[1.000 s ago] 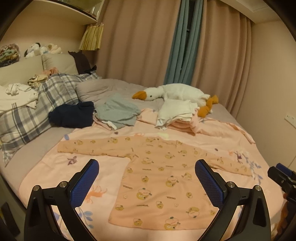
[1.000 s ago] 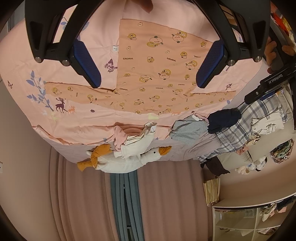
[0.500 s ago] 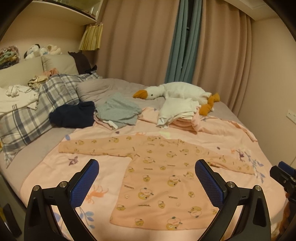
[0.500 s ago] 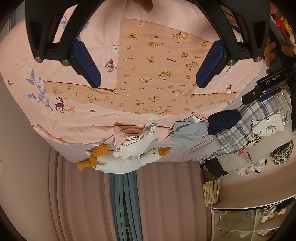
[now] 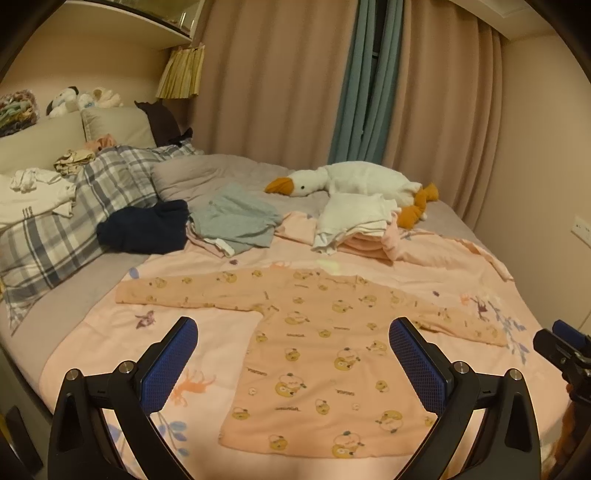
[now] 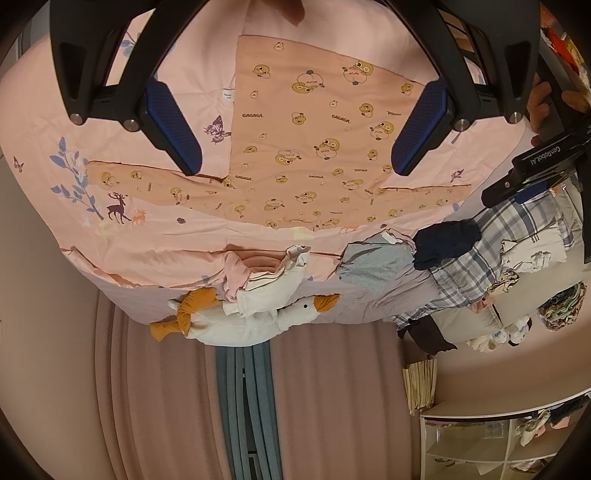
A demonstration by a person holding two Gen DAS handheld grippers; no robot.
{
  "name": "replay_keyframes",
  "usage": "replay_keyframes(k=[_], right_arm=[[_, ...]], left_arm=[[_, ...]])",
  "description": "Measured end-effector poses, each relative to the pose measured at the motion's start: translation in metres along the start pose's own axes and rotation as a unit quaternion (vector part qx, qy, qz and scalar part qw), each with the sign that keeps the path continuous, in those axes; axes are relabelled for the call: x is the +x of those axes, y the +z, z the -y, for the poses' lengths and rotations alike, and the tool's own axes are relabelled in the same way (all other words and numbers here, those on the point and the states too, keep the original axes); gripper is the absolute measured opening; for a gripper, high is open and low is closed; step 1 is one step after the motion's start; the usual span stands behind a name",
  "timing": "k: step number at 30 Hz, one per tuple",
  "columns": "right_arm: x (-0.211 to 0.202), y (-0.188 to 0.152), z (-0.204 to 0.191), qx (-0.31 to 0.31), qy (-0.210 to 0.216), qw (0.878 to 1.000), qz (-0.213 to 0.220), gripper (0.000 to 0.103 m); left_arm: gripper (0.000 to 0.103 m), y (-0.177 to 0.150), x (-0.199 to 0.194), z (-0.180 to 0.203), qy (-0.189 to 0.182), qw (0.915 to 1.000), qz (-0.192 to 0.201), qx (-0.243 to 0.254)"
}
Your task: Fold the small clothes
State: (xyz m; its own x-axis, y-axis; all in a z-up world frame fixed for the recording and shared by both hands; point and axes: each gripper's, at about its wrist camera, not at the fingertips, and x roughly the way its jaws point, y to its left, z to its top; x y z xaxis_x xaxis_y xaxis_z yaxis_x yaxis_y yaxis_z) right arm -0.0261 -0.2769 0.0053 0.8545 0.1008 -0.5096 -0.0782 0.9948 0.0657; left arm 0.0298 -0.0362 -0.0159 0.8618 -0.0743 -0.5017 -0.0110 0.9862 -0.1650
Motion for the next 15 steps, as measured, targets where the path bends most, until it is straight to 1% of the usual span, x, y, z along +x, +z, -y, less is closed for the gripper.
replay_keyframes(k=[6, 8, 10, 13, 15], right_arm=[[0.004, -0.001, 0.004, 0.003, -0.002, 1.000, -0.003, 0.103], [0.007, -0.001, 0.006, 0.005, -0.006, 1.000, -0.005, 0.103], [0.010, -0.001, 0.009, 0.004, -0.013, 1.000, -0.009, 0.103], [0.019, 0.002, 0.018, -0.001, -0.010, 1.000, -0.015, 0.103], [0.032, 0.008, 0.031, 0.000, -0.008, 1.000, -0.022, 0.103]], left_arm=[[0.103, 0.002, 0.012, -0.002, 0.007, 0.9999, -0.012, -0.010], [0.103, 0.002, 0.016, -0.002, 0.018, 0.9996, -0.014, -0.016], [0.103, 0.002, 0.020, -0.001, 0.027, 0.9995, -0.010, -0.011], [0.103, 0.006, 0.036, -0.002, 0.027, 0.9996, -0.005, -0.009], [0.103, 0.012, 0.058, -0.008, 0.022, 0.9995, 0.014, -0.015]])
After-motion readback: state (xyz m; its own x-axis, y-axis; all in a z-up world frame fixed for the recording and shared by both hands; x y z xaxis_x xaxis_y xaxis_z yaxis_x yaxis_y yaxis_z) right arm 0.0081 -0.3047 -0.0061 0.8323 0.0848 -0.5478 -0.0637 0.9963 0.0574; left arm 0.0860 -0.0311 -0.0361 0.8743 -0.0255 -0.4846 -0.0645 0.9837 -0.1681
